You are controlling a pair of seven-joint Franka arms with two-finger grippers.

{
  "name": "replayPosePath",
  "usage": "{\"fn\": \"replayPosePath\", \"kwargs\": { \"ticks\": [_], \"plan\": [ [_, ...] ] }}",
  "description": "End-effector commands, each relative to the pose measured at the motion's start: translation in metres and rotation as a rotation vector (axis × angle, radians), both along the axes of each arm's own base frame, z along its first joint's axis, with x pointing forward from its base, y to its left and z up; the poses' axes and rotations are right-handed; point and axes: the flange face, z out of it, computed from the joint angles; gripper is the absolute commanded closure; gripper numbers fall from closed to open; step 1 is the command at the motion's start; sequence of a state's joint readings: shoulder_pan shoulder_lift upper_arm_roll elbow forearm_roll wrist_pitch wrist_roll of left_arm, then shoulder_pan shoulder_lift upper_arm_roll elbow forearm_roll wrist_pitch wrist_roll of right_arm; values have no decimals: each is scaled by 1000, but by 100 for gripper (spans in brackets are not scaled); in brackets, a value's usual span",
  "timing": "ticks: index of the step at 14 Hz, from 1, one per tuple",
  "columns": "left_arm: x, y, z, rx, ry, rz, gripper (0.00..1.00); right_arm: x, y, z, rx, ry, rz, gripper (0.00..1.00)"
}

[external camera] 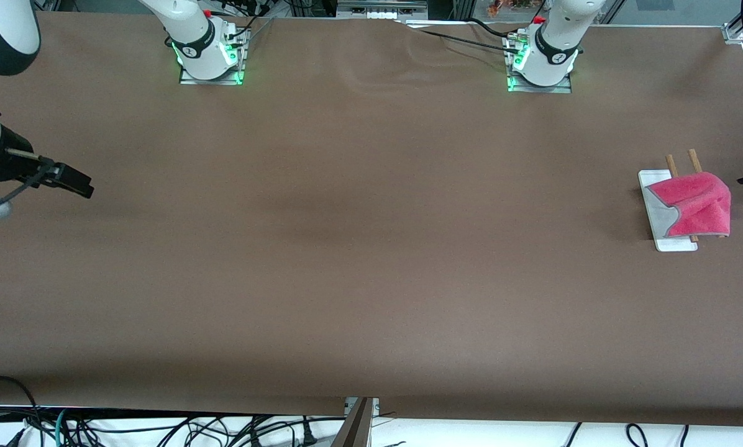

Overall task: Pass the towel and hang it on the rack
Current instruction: 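Carry the towel with the left gripper onto the white rack, then release the towel over the dowels and raise the left gripper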

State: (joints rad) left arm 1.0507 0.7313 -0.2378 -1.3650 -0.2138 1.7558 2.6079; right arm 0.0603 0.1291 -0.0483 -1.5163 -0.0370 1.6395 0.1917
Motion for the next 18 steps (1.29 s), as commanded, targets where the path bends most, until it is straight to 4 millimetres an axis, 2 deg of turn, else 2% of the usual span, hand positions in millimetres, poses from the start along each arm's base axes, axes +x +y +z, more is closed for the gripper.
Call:
{"fn": "replayPosePath", "kwargs": {
  "ticks": [1, 3, 5, 8, 10, 11, 13, 14, 17, 18],
  "plan": [
    [-8, 38, 6, 20, -48, -7, 0, -18, -19, 15, 4, -21, 14, 0],
    [-9, 55, 33, 84, -90, 21, 0, -14, -27, 22, 4, -63, -14, 0],
    [-5, 61, 52, 116, -112, 30, 0, -21, -24, 26, 8, -46, 3, 0],
    [4, 58, 79, 127, -107, 119, 0, -22, -3, 29, -11, -41, 70, 0],
    [18, 57, 109, 138, -105, 240, 0, -24, -3, 32, -40, -34, 128, 0],
    [37, 46, 129, 160, -127, 238, 0, -24, -5, 34, -41, -30, 166, 0],
    [73, 16, 150, 187, -136, 221, 0, -22, -9, 32, -41, -21, 249, 0],
    [84, 4, 165, 195, -132, 249, 0, -22, -8, 32, -38, -20, 252, 0],
    [119, -48, 194, 245, -32, 378, 0, -20, -6, 34, -33, -24, 253, 0],
    [129, -73, 219, 289, -2, 439, 0, -19, -4, 32, -31, -21, 256, 0]
  ]
}}
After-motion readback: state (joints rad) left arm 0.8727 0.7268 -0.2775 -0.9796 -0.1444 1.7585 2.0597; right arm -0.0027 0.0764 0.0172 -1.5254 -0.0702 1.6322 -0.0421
